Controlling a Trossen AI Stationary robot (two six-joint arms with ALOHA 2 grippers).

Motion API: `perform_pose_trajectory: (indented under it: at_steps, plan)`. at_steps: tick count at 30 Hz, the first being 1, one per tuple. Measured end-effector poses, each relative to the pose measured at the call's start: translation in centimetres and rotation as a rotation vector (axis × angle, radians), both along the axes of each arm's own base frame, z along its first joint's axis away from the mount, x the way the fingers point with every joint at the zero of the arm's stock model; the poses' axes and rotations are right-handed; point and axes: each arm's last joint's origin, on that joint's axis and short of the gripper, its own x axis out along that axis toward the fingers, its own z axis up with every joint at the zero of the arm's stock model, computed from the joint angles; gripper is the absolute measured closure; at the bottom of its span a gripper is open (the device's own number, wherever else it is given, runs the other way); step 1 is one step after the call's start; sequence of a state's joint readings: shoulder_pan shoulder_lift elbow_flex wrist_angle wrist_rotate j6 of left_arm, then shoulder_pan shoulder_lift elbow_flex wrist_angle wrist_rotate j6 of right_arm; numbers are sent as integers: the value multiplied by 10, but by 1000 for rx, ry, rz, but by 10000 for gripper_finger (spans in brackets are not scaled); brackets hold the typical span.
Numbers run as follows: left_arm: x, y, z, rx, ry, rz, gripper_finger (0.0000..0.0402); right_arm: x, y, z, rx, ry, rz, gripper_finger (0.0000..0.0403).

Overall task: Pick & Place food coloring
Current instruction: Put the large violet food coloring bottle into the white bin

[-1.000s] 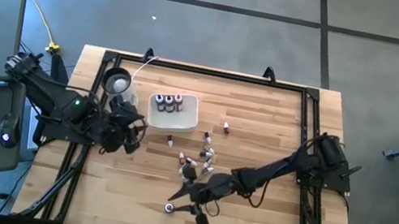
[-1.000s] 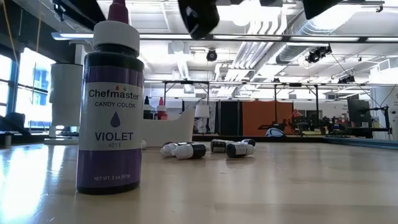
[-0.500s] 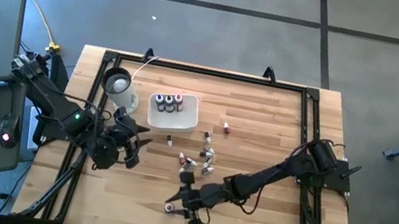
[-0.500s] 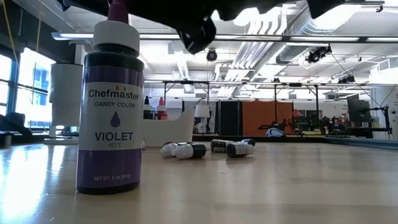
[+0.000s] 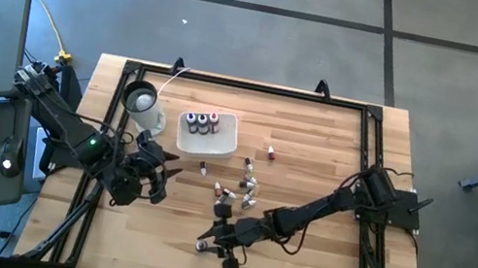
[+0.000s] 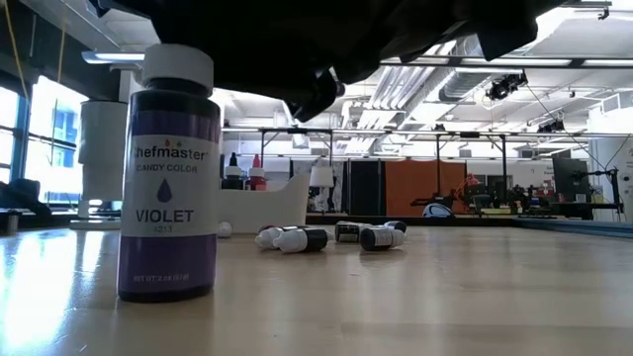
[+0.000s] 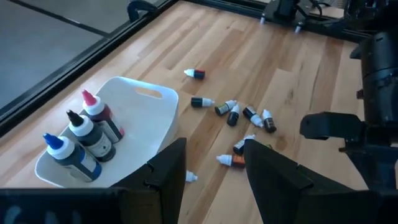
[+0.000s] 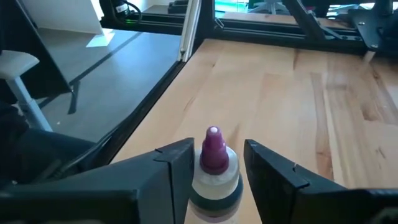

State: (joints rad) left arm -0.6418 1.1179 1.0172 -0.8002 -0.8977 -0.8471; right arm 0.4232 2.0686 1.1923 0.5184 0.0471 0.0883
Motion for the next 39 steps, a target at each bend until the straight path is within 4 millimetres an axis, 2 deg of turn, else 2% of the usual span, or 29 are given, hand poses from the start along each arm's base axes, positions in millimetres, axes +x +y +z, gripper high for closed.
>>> perform_pose_trajectory:
  at_steps: [5,13,19,24,28,32,35,39]
  plan:
    - [0,0,0,-7,5,-7,243,1,-2,1,8,-14,-2,299]
    - [0,0,0,-10,8,-11,243,3,-3,2,46,-22,-31,367]
    - [0,0,0,-9,8,-10,243,7,-11,6,75,-71,-49,368]
    - [0,0,0,-9,9,-10,243,11,-29,24,59,-115,-99,355]
    - [0,0,0,-9,9,-10,243,13,-58,57,-12,-216,-229,368]
    - [0,-1,0,-15,13,-16,243,12,-103,85,-69,-249,-411,368]
    - [0,-1,0,-15,15,-19,243,14,-141,92,-88,-249,-514,367]
    - [0,-1,0,-14,15,-19,243,14,-195,86,-98,-175,-631,358]
